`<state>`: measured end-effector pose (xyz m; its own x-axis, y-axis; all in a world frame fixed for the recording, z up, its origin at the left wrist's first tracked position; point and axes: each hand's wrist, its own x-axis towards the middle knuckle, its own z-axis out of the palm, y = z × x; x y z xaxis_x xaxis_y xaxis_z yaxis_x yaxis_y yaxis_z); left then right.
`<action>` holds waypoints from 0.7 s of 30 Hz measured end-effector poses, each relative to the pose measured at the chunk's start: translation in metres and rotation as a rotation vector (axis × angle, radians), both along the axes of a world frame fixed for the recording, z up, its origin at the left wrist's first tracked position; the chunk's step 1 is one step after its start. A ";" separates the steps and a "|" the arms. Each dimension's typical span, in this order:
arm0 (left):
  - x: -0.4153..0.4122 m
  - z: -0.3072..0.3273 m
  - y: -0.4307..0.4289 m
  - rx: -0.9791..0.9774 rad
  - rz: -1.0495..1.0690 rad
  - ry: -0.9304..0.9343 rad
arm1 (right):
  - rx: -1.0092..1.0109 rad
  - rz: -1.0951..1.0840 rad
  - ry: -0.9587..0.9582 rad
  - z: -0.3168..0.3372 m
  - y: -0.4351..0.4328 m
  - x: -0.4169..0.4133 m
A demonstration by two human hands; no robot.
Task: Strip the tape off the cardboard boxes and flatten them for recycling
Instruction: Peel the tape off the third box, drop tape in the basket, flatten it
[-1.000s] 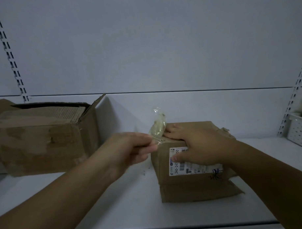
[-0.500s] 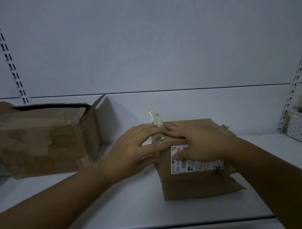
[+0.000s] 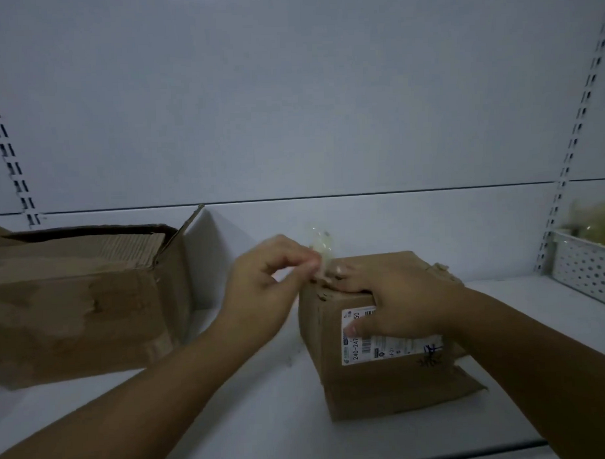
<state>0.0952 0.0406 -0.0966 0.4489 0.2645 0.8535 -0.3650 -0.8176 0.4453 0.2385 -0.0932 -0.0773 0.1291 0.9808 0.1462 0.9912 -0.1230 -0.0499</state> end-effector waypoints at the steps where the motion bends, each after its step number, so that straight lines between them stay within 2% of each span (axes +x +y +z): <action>1: 0.000 0.006 0.003 -0.263 -0.049 -0.034 | -0.008 0.003 -0.008 -0.001 0.000 0.002; 3: 0.002 0.015 0.014 -0.713 -0.181 -0.053 | -0.004 -0.003 -0.019 -0.002 0.002 0.004; 4: 0.003 0.019 0.019 -0.858 -0.239 -0.051 | 0.001 -0.017 -0.011 -0.002 0.003 0.005; 7: 0.007 0.020 0.028 -1.137 -0.341 -0.075 | 0.072 -0.031 0.053 -0.002 0.000 0.010; 10: 0.006 0.011 0.033 -1.286 -0.351 -0.117 | 0.158 0.042 0.198 -0.001 -0.006 0.014; 13: 0.004 0.004 0.036 -1.237 -0.445 -0.114 | 0.245 -0.001 0.383 0.001 -0.006 0.016; 15: 0.001 0.000 0.039 -1.134 -0.434 -0.087 | 0.270 -0.045 0.408 0.002 -0.002 0.018; 17: 0.001 -0.010 0.040 -0.948 -0.278 0.075 | 0.251 -0.041 0.436 -0.001 0.002 0.019; 19: 0.004 -0.023 0.041 -0.648 -0.089 0.312 | 0.225 -0.034 0.452 -0.002 0.004 0.022; 21: 0.006 -0.033 0.042 -0.569 -0.064 0.451 | 0.203 -0.039 0.481 -0.002 0.004 0.024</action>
